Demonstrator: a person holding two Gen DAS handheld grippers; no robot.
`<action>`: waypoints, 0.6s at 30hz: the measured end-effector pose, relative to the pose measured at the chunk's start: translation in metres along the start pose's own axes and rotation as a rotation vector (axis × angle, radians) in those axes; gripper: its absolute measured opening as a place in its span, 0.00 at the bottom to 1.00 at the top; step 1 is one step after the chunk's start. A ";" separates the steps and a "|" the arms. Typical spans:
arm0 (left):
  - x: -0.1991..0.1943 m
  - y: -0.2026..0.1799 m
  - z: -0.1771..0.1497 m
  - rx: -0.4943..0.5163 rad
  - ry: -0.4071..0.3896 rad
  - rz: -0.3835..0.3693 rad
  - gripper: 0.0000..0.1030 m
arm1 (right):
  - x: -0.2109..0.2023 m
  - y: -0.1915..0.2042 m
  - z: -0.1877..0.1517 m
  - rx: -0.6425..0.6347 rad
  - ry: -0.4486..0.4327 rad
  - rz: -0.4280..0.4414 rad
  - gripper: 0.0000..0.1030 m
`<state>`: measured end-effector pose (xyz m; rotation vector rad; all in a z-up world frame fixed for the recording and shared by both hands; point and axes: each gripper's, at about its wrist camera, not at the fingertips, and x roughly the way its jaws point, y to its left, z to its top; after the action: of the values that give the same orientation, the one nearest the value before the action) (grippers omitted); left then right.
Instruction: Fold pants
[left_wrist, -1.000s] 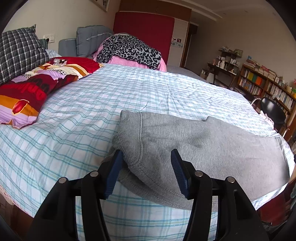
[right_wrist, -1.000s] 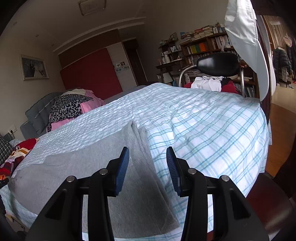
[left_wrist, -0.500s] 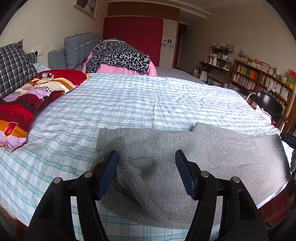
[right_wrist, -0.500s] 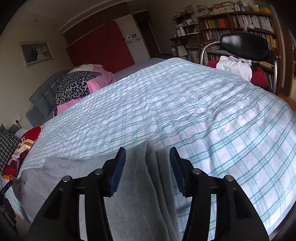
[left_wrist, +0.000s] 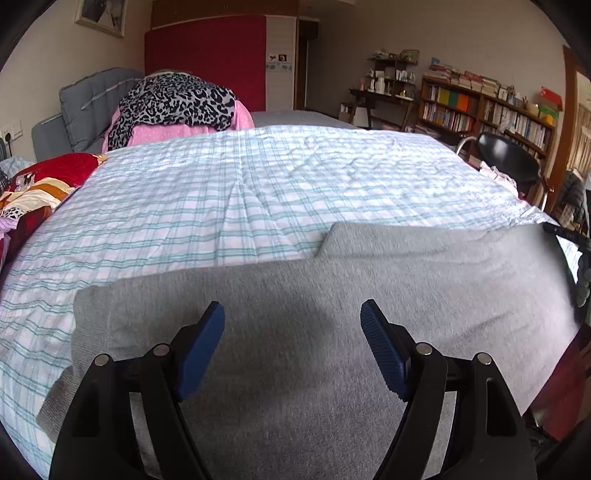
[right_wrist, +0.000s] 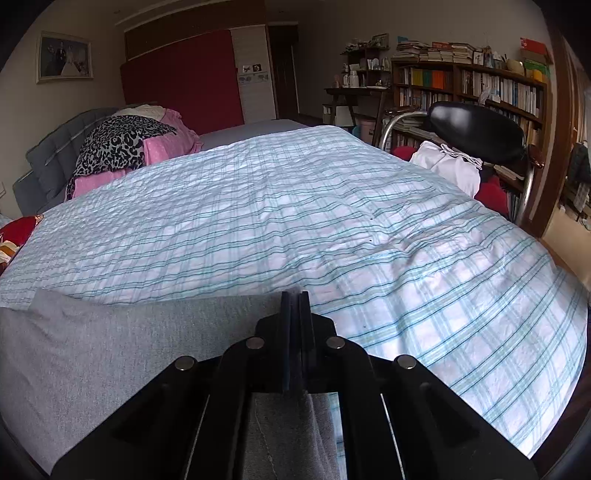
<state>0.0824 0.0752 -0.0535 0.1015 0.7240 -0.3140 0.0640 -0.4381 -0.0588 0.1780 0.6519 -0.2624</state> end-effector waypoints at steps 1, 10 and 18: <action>0.005 0.002 -0.006 0.001 0.023 0.013 0.73 | 0.004 -0.001 -0.003 -0.006 0.010 -0.011 0.03; -0.020 0.039 -0.074 -0.047 0.051 0.013 0.65 | 0.020 0.008 -0.016 -0.063 0.017 -0.093 0.04; -0.034 0.042 -0.072 -0.063 0.017 -0.007 0.65 | -0.004 0.027 -0.005 -0.065 -0.048 -0.128 0.42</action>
<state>0.0266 0.1380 -0.0853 0.0415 0.7510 -0.2971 0.0655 -0.4105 -0.0581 0.0675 0.6237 -0.3672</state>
